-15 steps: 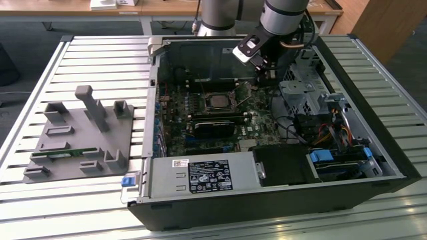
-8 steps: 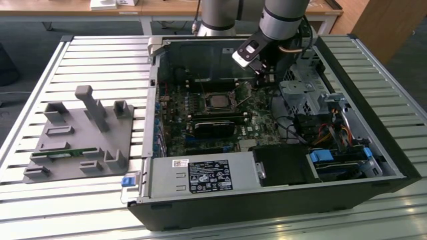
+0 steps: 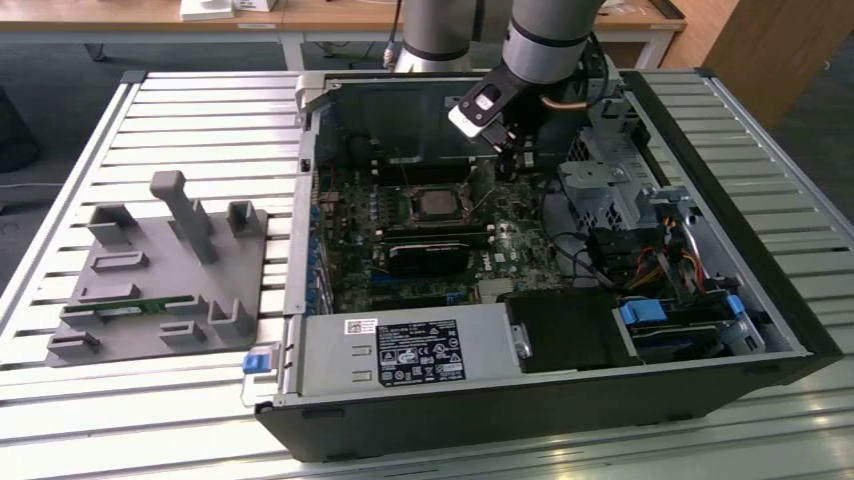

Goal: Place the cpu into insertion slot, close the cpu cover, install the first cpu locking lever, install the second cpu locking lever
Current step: 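Close the cpu cover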

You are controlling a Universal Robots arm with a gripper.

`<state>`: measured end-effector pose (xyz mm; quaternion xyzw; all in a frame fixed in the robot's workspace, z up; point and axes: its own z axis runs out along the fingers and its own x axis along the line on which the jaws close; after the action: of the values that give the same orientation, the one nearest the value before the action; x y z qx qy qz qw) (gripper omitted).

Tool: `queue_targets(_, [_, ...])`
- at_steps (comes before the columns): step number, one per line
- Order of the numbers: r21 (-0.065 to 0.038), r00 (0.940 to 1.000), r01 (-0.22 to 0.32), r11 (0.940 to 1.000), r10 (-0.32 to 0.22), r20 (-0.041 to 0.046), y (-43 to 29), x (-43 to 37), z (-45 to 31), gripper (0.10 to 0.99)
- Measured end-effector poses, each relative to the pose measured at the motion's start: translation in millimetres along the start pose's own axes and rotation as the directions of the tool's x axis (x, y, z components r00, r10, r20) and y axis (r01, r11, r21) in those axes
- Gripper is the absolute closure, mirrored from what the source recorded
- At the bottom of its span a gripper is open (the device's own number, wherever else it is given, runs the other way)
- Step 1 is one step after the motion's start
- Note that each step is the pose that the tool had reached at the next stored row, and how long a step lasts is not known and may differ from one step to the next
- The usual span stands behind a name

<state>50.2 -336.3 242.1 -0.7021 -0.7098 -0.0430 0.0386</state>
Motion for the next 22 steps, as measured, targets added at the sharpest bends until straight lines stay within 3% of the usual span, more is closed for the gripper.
queue_targets(9, [0.002,1.0,0.006,1.0,-0.006,0.0002,-12.2,0.3,1.6,0.98])
queue_targets(22, [0.002,1.0,0.006,1.0,-0.006,-0.0001,-24.2,0.3,2.9,0.98])
